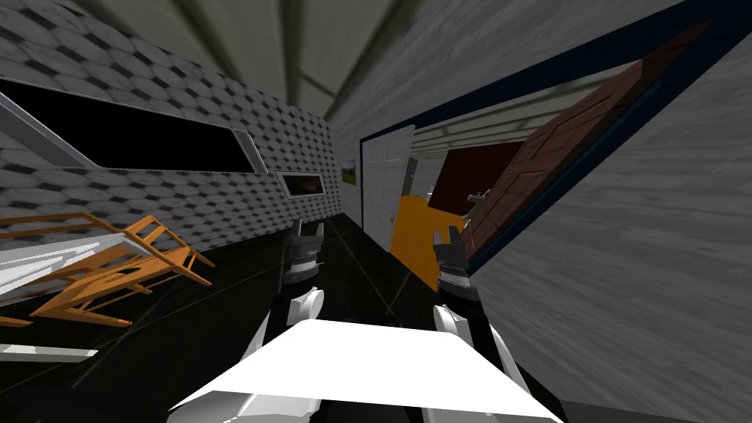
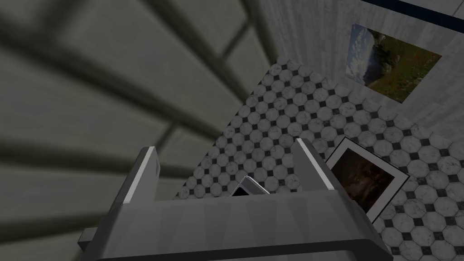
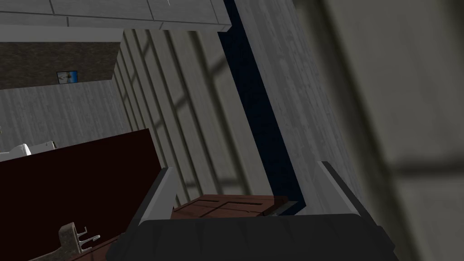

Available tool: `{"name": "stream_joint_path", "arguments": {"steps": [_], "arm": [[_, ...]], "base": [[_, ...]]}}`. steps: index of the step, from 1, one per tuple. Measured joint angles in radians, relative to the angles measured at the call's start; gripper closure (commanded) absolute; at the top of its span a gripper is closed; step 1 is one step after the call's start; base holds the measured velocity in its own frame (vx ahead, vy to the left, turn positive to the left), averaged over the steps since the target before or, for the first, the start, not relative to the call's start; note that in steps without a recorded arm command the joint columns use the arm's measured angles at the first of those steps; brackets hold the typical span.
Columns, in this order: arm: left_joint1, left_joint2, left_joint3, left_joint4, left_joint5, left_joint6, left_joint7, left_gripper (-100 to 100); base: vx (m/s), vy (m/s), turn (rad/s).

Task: Push the door open

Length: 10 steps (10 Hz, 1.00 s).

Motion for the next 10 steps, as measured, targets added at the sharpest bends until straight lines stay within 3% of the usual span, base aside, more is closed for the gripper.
{"name": "stream_joint_path", "arguments": {"steps": [5,10], "arm": [[-0.042,0.034,0.001,0.107,-0.024,-0.019,0.006,-100],[-0.085,0.053,-0.002,0.204,-0.049,-0.033,0.007,-100]], "base": [[0.082,0.007,-0.064],[0.079,-0.003,-0.053]]}}
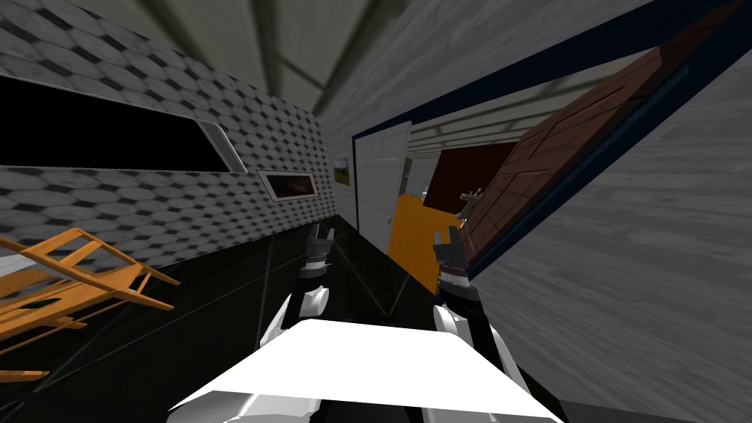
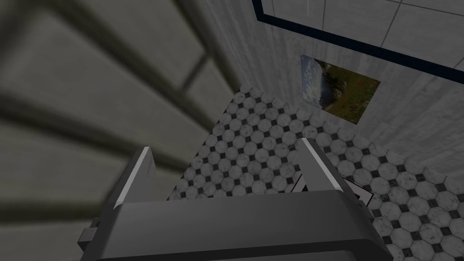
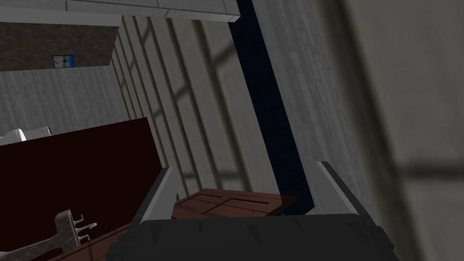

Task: Push the door open

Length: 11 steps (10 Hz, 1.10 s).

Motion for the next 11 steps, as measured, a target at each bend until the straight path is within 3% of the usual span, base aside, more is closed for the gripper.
{"name": "stream_joint_path", "arguments": {"steps": [6,8,11], "arm": [[-0.064,0.031,0.008,0.146,-0.030,-0.021,0.012,-100],[-0.086,0.030,0.001,0.205,-0.047,-0.034,0.008,-100],[-0.124,0.043,0.004,0.293,-0.065,-0.047,0.013,-100]], "base": [[0.095,0.001,-0.065],[0.094,0.004,-0.065],[0.104,0.006,-0.076]]}}
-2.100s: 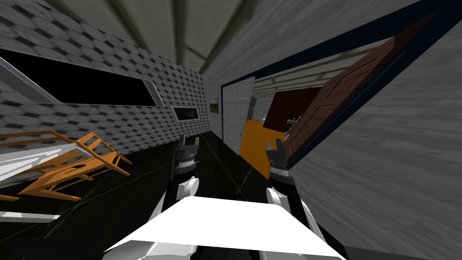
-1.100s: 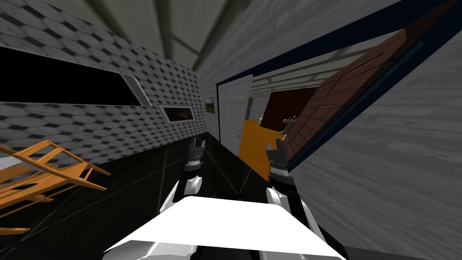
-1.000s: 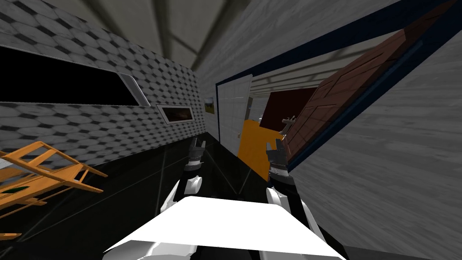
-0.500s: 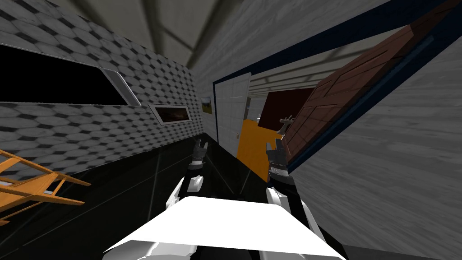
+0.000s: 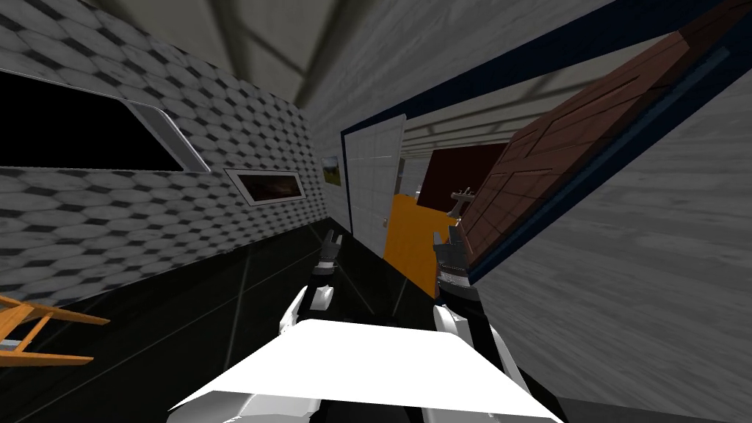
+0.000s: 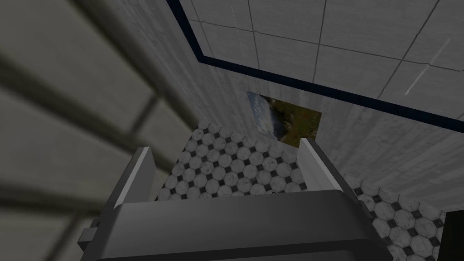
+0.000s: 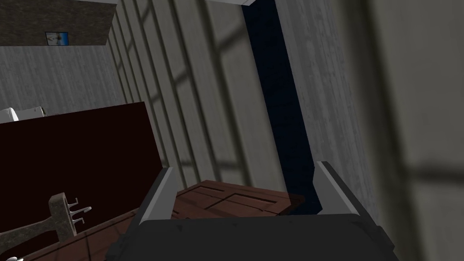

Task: Push the door open

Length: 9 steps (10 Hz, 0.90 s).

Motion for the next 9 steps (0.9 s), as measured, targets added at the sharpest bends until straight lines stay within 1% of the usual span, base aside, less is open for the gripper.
{"name": "stream_joint_path", "arguments": {"steps": [3,4,5,6,7,9], "arm": [[-0.042,0.013,0.005,0.089,-0.018,-0.012,0.008,-100],[-0.048,0.012,0.001,0.109,-0.027,-0.013,0.007,-100],[-0.055,0.016,0.003,0.126,-0.030,-0.015,0.009,-100],[-0.068,0.018,0.005,0.157,-0.034,-0.023,0.011,-100],[-0.088,0.020,0.007,0.195,-0.040,-0.030,0.012,-100],[-0.106,0.022,0.004,0.241,-0.055,-0.033,0.014,-100]], "base": [[0.095,0.007,-0.085],[0.062,0.004,-0.018],[0.060,-0.003,-0.044],[0.081,0.003,-0.075],[0.090,0.016,-0.097],[0.102,0.017,-0.079]]}}
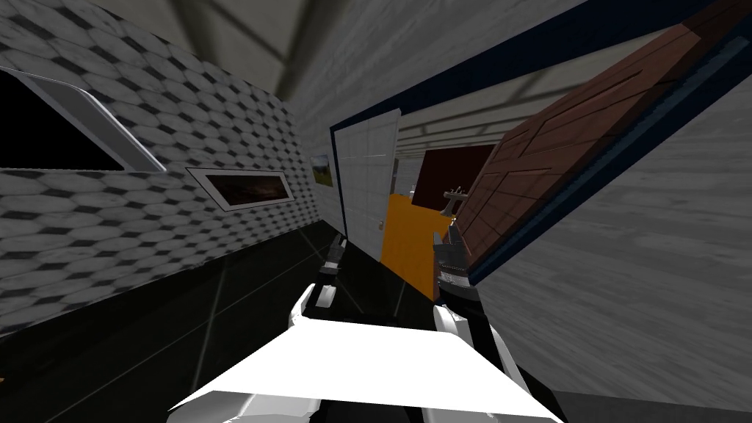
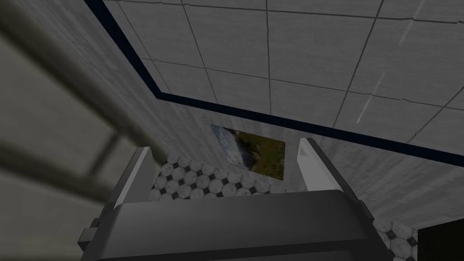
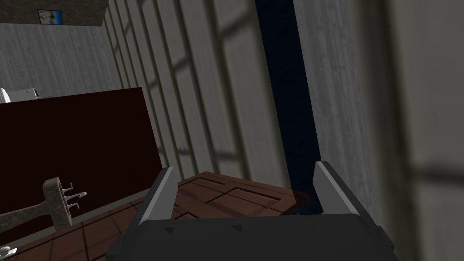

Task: Push the door open

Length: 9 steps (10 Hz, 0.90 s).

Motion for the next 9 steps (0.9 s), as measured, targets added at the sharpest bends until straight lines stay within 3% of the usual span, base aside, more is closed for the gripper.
{"name": "stream_joint_path", "arguments": {"steps": [4,9], "arm": [[-0.050,0.002,0.002,0.117,-0.022,-0.024,0.003,-100],[-0.093,0.005,0.001,0.229,-0.053,-0.038,0.011,-100]], "base": [[0.073,0.008,-0.063],[0.078,0.012,-0.063]]}}
